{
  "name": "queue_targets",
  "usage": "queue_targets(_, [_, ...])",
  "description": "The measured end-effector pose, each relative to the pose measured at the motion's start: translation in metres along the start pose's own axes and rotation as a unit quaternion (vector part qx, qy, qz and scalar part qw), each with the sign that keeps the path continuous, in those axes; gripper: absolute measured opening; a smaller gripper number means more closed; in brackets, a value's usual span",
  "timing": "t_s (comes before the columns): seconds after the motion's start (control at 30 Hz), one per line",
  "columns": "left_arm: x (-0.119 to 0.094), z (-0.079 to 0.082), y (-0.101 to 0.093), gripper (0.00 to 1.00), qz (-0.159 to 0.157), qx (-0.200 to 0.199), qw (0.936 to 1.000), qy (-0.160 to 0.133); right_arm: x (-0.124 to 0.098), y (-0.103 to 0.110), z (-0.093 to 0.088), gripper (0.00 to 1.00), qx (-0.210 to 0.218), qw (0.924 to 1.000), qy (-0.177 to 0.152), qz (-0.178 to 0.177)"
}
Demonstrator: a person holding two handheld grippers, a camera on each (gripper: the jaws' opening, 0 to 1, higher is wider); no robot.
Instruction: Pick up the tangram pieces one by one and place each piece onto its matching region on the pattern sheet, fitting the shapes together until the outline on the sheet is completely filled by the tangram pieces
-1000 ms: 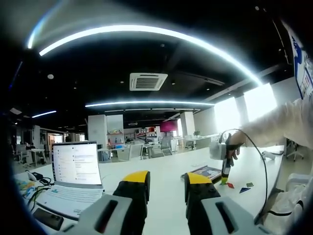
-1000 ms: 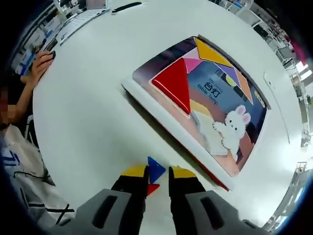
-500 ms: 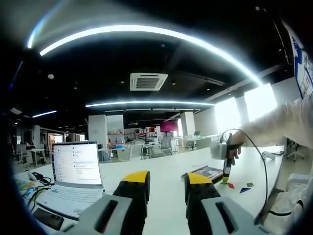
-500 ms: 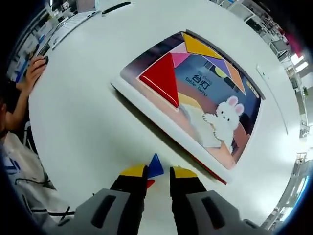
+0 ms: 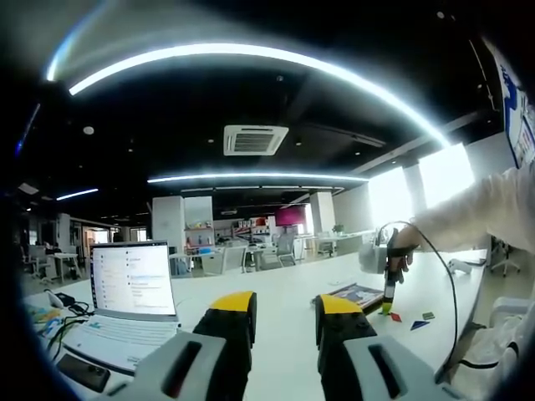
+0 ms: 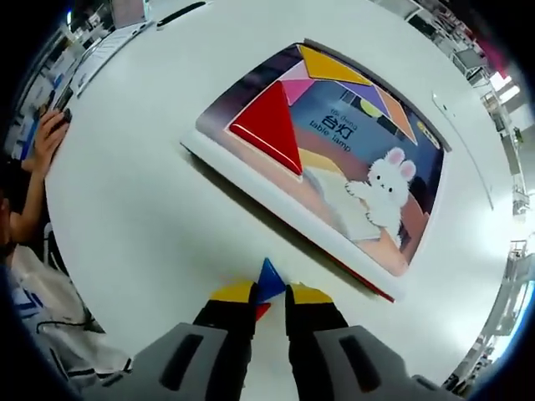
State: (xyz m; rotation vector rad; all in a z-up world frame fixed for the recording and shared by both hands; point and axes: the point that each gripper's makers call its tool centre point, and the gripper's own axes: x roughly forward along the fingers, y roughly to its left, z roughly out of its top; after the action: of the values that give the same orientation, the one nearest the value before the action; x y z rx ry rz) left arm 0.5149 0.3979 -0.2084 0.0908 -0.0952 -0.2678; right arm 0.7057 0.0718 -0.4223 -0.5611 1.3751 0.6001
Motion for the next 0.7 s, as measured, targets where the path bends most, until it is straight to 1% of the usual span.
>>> queue_targets(0.13, [0.001, 0.000, 0.000, 0.30, 0.000, 0.001, 1.0000, 0.000, -0.001, 0.002, 0.000, 0.15, -0.005, 1.0000, 0.007, 0.003])
queue_targets(0.2, [0.002, -0.001, -0.001, 0.30, 0.000, 0.001, 1.0000, 0.002, -0.008, 0.007, 0.009, 0.15, -0.008, 0.9999, 0.000, 0.015])
queue_targets(0.27, [0.002, -0.001, -0.002, 0.30, -0.001, 0.002, 1.0000, 0.003, -0.019, 0.013, 0.020, 0.15, -0.002, 0.9995, -0.013, 0.027])
queue_targets(0.33, [0.002, -0.001, -0.002, 0.30, -0.001, 0.002, 1.0000, 0.003, -0.030, 0.018, 0.028, 0.15, -0.006, 0.9994, -0.016, 0.032])
queue_targets(0.43, [0.002, -0.001, -0.002, 0.30, -0.002, 0.001, 1.0000, 0.002, -0.046, 0.021, 0.051, 0.15, 0.002, 0.9986, -0.044, 0.031])
queue_targets(0.53, [0.000, -0.001, -0.001, 0.30, -0.001, 0.001, 1.0000, 0.002, -0.056, 0.022, 0.075, 0.15, 0.014, 0.9975, -0.063, 0.030])
queue_targets(0.63, [-0.002, 0.000, 0.001, 0.30, 0.001, 0.001, 1.0000, 0.001, -0.059, 0.027, 0.099, 0.15, 0.053, 0.9943, -0.084, 0.040])
queue_targets(0.7, [-0.002, 0.000, 0.002, 0.30, 0.002, -0.001, 1.0000, -0.001, -0.058, 0.026, 0.115, 0.15, 0.077, 0.9915, -0.094, 0.045])
